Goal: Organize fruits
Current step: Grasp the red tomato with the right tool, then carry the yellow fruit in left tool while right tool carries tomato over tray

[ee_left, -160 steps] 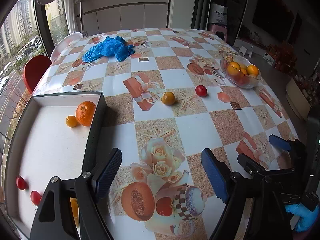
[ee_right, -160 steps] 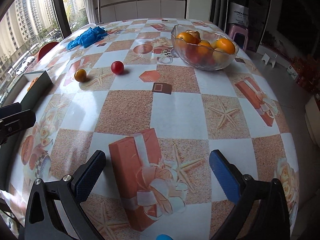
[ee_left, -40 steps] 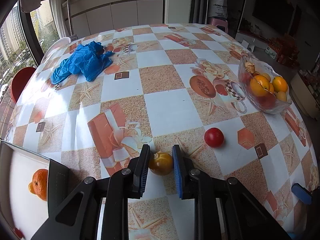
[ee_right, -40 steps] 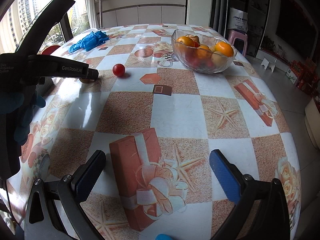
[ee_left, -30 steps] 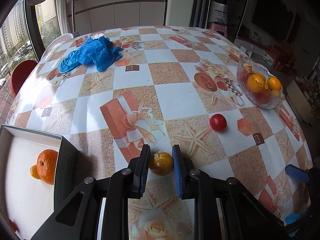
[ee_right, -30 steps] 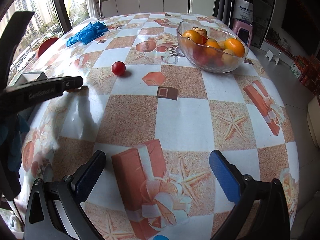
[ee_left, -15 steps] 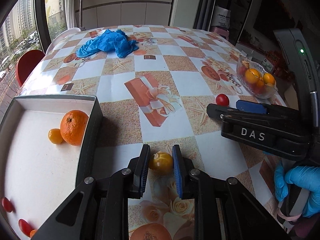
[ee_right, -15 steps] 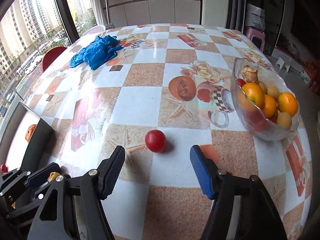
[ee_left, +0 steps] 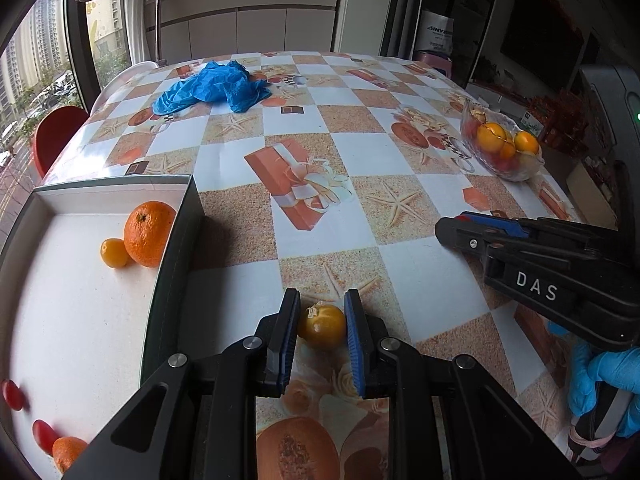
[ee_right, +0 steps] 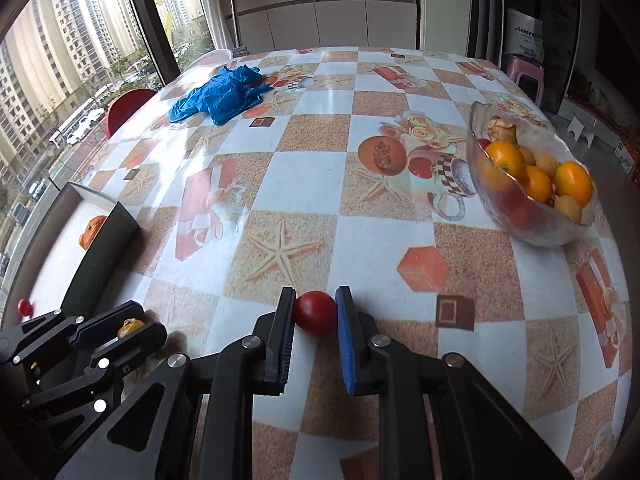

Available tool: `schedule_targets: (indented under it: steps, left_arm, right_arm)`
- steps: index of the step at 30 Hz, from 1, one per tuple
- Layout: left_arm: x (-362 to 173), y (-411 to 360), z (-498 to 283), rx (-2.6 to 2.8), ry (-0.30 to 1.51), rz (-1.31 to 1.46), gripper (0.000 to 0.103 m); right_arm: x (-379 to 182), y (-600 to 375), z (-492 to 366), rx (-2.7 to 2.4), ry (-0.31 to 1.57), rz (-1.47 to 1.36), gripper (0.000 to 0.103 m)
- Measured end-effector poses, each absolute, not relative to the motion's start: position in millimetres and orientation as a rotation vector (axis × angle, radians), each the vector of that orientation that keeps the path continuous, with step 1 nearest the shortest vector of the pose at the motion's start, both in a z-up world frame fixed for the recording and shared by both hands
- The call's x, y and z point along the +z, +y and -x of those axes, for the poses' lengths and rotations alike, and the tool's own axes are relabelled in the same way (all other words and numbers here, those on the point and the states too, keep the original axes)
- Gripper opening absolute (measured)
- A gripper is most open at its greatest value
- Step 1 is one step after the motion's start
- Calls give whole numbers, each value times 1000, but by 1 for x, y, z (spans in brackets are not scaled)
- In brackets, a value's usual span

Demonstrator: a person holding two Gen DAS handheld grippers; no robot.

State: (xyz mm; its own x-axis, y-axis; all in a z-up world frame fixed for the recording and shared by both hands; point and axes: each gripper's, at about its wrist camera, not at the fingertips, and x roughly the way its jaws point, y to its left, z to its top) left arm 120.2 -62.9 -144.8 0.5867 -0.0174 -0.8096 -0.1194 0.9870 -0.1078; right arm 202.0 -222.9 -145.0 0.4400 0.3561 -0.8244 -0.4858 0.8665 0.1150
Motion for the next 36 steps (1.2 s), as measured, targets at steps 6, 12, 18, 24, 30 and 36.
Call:
schedule_targets:
  steps: [6, 12, 18, 24, 30, 36]
  left_arm:
    - [-144, -70, -92, 33, 953, 190, 24]
    - [-144, -74, -59, 43, 956, 216, 24]
    - [-145, -83, -31, 44, 946, 236, 24]
    - [-145, -87, -14, 39, 936, 249, 24]
    - [-145, -87, -9, 41, 929, 254, 24]
    - [-146, -87, -9, 39, 929, 252, 24]
  right_arm:
    - [-138, -257, -156, 505, 958, 125, 22]
    - [-140, -287, -115, 465, 950, 104, 22]
    - [-142, -310, -81, 425, 944, 57, 22]
    - [-148, -317, -62, 404, 938, 54, 22]
    - [-149, -318, -59, 403, 936, 26, 22]
    - [-150, -318, -60, 403, 939, 25, 22]
